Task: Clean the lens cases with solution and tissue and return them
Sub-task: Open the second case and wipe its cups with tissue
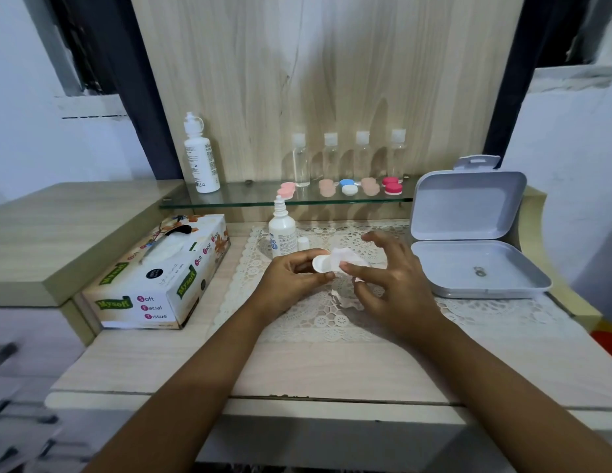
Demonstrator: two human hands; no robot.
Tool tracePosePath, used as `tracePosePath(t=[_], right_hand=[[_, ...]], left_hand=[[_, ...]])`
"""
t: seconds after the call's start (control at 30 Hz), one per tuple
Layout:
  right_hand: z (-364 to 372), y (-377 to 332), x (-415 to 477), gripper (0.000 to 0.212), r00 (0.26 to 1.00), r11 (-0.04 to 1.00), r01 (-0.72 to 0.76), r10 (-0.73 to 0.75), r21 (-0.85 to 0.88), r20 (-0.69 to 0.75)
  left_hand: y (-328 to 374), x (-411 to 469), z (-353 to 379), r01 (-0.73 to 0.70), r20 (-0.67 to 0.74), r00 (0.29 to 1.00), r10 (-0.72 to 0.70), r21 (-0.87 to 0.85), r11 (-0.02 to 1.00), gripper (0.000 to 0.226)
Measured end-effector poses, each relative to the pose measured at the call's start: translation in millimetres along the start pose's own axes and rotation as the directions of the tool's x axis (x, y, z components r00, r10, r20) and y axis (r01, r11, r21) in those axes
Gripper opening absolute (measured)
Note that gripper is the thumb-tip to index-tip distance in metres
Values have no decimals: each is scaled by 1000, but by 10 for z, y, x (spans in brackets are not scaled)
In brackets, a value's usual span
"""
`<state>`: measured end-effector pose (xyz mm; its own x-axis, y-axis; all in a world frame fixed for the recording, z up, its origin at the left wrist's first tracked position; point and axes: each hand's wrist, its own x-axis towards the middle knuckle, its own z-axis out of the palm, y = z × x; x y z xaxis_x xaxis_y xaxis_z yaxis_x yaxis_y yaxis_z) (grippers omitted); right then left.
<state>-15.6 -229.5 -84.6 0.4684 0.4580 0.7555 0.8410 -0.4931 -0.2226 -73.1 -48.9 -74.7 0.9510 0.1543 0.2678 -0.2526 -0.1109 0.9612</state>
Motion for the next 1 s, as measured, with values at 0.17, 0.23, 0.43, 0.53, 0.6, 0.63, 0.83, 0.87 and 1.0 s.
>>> tracePosePath(t=[0.17, 0.23, 0.43, 0.53, 0.6, 0.63, 0.83, 0.87, 1.0], right_hand=[[11, 10, 21, 30, 997, 999, -51, 51, 12, -61], [27, -15, 10, 30, 999, 1000, -17, 17, 13, -35], [42, -138, 13, 31, 999, 1000, 7, -8, 12, 35], [44, -159, 6, 34, 998, 999, 33, -31, -41, 49], [35, -167, 13, 33, 999, 999, -7, 9, -49, 35], [33, -170, 13, 33, 999, 999, -13, 14, -53, 28], [49, -188, -10, 35, 994, 995, 82, -76, -64, 79], [43, -192, -4, 34, 996, 996, 54, -50, -65, 68], [35, -164, 5, 30, 1000, 999, -13, 13, -49, 2]], left_hand=[[0, -8, 14, 27, 7, 1000, -27, 12, 1000, 35], [-8, -9, 19, 21, 25, 999, -21, 4, 1000, 37], [-2, -25, 32, -22, 68, 998, 16, 93, 995, 29], [-13, -30, 44, -32, 65, 998, 23, 142, 989, 22], [-21, -27, 44, -29, 59, 998, 20, 144, 989, 19], [-19, -29, 45, -24, 58, 998, 16, 146, 989, 18], [15, -59, 46, -73, 78, 995, 57, 221, 973, 30], [18, -57, 49, -66, 71, 996, 52, 211, 975, 27], [22, -60, 66, -45, 74, 997, 33, 173, 984, 20]])
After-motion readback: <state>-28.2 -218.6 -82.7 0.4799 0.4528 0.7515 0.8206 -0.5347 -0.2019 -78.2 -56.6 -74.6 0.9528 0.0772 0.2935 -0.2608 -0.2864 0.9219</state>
